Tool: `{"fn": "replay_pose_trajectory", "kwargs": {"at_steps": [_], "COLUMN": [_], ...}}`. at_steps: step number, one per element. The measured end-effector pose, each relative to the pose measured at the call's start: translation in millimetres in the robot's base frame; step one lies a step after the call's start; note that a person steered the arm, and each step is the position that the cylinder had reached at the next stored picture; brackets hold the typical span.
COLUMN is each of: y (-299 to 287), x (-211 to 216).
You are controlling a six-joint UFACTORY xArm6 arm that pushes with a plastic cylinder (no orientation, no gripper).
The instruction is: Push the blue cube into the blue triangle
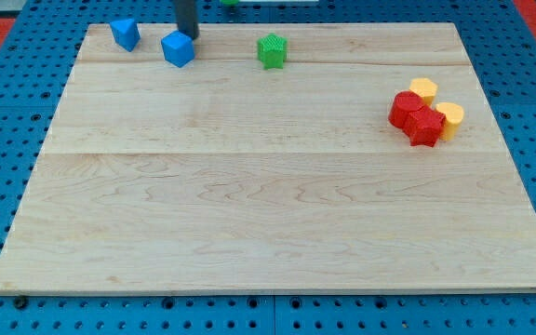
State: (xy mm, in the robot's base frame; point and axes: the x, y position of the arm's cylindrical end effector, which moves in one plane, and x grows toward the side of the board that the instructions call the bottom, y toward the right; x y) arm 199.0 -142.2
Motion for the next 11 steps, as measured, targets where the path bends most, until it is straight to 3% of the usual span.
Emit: {"fn": "replay_pose_trajectory", "kwargs": {"at_steps": [1, 2, 3, 4, 6, 7, 8, 9, 11], "y": [-11, 39, 77, 54, -50, -75, -53, 11, 103], "x": [-1, 3, 33, 58, 57, 72, 112, 120, 97]}}
